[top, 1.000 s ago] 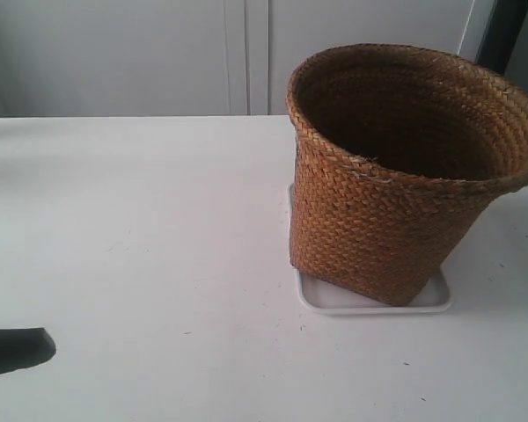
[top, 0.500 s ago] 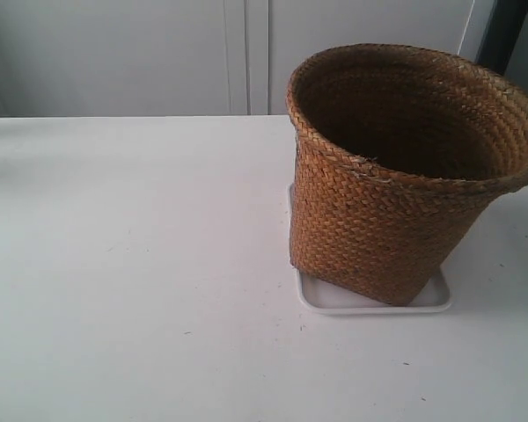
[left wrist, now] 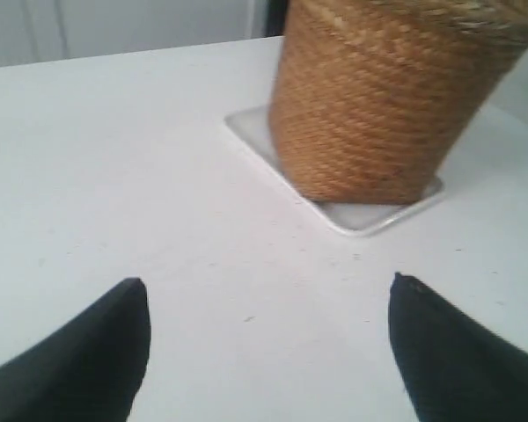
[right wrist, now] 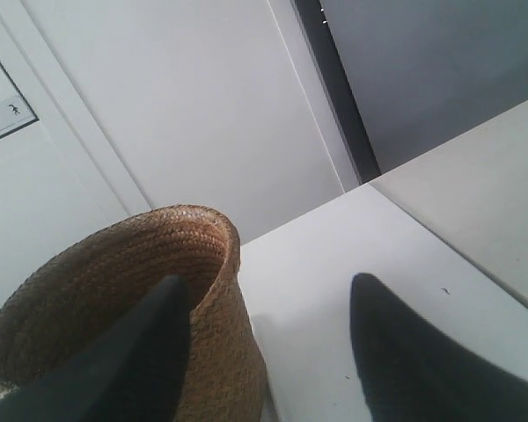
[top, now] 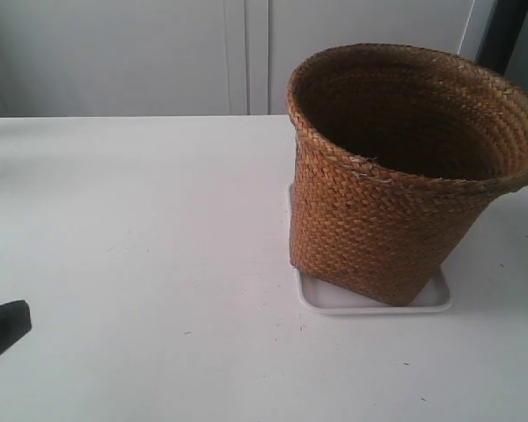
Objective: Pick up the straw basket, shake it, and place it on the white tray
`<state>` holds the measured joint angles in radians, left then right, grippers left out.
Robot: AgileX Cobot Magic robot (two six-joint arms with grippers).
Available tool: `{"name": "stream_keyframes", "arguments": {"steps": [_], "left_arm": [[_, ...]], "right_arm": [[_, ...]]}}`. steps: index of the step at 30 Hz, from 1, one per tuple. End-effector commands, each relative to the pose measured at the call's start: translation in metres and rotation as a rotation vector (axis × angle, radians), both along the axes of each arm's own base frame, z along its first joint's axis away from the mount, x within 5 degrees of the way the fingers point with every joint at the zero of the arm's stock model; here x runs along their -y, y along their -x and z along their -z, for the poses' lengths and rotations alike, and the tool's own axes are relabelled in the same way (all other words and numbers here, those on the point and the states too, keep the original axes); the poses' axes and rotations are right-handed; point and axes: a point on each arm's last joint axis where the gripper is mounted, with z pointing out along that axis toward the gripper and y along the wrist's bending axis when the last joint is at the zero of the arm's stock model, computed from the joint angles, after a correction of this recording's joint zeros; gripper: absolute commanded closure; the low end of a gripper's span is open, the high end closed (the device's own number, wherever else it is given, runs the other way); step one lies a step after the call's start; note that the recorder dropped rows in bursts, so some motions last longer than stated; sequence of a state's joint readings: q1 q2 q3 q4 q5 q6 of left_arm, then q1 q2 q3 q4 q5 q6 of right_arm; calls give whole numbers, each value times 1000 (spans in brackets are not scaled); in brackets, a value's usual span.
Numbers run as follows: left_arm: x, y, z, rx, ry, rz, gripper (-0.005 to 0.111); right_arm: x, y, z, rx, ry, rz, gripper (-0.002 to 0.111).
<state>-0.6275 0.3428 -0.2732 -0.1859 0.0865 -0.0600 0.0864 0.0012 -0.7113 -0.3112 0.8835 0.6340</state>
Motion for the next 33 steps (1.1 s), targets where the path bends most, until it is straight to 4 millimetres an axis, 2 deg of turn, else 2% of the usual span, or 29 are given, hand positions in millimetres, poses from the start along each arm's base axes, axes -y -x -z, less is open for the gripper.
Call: {"name": "stream_keyframes", "arguments": {"steps": [1,6,8,11,16,18,21,24,29,33], "left_arm": [[-5,-3,-3,62,-54,-47,30],[-7,-4,-2,122,-132,-41,30],[-14,-6,3,134,-99,-139,30],[-30,-7,37,126,-33,-341,30],[-42,-3,63,104,-16,-488,30],[-48,-3,63,108,-18,-580,30],[-60,-1,69,67,-140,-718,30],[-63,6,74,51,-223,-744,30],[-63,13,80,3,-223,-755,30],[-62,14,83,-63,-124,-774,30]], "right_arm": [[0,0,1,2,3,7,56],[0,0,1,2,3,7,56],[0,0,1,2,5,8,56],[0,-1,1,1,2,6,56],[0,0,1,2,3,7,56],[0,0,1,2,3,7,56],[0,0,1,2,3,7,56],[0,0,1,2,3,7,56],[0,0,1,2,3,7,56],[0,0,1,2,3,7,56]]}}
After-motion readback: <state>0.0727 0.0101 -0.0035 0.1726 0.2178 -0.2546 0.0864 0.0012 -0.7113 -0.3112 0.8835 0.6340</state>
